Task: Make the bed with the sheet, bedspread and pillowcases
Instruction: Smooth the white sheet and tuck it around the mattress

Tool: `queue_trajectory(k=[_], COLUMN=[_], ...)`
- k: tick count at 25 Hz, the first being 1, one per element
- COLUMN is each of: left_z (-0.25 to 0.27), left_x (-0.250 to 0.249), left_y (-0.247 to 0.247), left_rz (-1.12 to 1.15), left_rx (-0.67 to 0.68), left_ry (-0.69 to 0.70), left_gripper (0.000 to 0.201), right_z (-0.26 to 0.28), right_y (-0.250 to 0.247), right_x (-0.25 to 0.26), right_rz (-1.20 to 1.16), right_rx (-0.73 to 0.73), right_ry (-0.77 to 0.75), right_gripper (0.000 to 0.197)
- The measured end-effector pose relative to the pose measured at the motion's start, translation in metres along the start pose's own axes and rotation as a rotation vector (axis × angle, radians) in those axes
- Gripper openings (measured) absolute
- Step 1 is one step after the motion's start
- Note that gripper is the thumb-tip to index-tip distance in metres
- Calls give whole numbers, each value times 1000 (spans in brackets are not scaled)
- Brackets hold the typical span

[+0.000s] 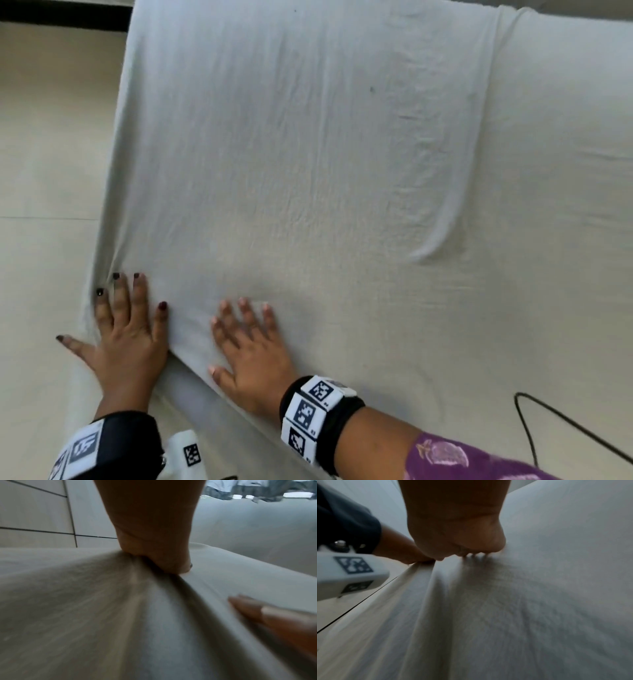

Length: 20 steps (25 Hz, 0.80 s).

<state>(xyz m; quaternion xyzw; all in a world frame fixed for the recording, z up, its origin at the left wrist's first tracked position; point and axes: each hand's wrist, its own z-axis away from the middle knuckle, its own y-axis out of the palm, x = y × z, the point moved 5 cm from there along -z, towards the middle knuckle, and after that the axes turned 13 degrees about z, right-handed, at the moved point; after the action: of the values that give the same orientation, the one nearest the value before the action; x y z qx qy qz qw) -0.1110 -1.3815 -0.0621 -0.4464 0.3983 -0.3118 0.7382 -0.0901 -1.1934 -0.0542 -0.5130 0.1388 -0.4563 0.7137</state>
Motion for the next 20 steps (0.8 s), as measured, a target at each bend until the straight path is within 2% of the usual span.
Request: queue_trajectory(k=[2, 5, 8, 10, 12, 14, 15, 17, 20], left_z=[3, 4, 9, 5, -7, -18, -24, -32, -40], left_x=[-1, -17, -36, -54, -81, -104, -110, -104, -67], left_y=[0, -4, -8, -6, 4, 20, 26, 32, 19], left_rz=[9, 44, 67, 84, 63, -6, -45, -102, -101], left_rx=[32, 29, -57, -82, -29, 37, 61, 87, 55], left_ry=[-30, -9, 24, 104, 245, 389, 440, 466, 417], left_gripper=[63, 72, 67, 66, 66, 66, 66, 68, 71], right_z=[2, 3, 10, 9, 0, -8, -11, -18, -36], right_y=[-2, -11, -12, -14, -21, -22, -21, -18, -16], right_x=[6, 2, 3, -7, -39, -83, -99, -105, -55], right_rz=[32, -39, -80, -42, -55, -84, -77, -40, -49], right_rx=[21, 22, -30, -183, -310, -335, -314, -248, -151], right_ry=[-92, -57, -21, 142, 420, 633, 682, 665, 492], right_gripper=[80, 77, 70, 71, 73, 75, 76, 75, 72])
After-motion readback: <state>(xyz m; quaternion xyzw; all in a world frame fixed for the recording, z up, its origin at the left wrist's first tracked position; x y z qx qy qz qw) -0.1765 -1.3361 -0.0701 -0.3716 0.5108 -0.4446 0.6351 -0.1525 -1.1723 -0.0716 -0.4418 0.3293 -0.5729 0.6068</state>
